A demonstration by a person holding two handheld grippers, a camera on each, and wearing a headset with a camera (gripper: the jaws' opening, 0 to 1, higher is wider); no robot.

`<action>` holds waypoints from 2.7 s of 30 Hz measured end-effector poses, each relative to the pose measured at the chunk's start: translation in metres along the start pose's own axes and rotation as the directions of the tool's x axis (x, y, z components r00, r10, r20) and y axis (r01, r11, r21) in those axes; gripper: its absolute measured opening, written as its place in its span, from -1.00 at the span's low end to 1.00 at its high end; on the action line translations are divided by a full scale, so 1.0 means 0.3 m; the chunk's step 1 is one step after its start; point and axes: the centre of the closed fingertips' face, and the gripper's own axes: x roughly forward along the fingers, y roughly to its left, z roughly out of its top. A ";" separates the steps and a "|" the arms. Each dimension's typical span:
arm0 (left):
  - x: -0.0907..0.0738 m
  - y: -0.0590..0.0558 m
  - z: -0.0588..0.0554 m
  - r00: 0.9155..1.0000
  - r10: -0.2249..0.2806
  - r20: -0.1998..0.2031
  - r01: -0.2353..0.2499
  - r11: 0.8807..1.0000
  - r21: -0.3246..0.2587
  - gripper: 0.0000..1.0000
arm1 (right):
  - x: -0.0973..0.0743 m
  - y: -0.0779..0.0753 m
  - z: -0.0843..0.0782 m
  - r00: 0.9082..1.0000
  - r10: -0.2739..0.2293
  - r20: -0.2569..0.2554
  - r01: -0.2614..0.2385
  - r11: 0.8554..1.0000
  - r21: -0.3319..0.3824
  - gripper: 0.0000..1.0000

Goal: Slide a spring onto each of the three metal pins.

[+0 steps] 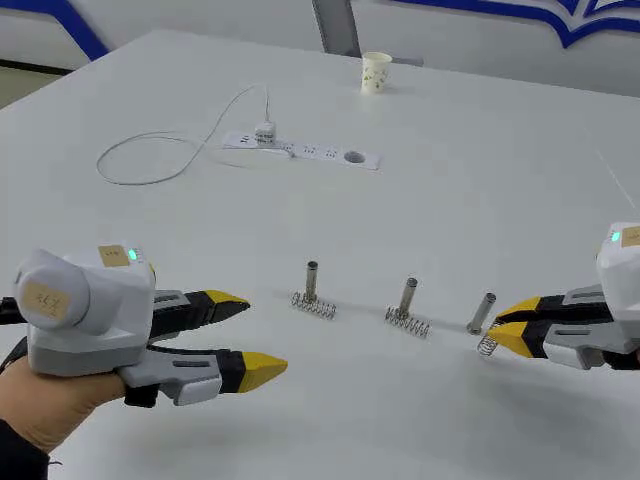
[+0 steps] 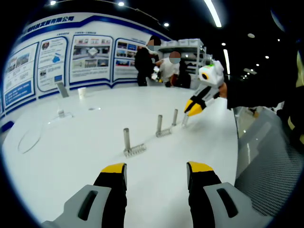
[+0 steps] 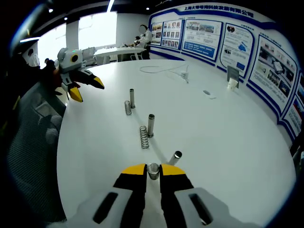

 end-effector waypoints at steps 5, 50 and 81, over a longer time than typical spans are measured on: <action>0.001 0.000 -0.001 1.000 -0.001 0.000 0.001 1.000 0.000 0.04 | -0.002 0.001 0.001 1.000 -0.002 0.002 0.002 1.000 0.004 -0.77; -0.004 -0.001 0.006 1.000 0.002 0.007 -0.002 1.000 0.000 0.04 | -0.071 -0.037 0.129 0.999 -0.029 0.044 0.031 0.998 -0.056 -0.77; -0.005 0.004 -0.001 1.000 0.005 0.006 -0.005 1.000 -0.006 0.04 | -0.065 -0.108 0.158 0.997 -0.056 0.051 0.058 0.997 -0.047 -0.77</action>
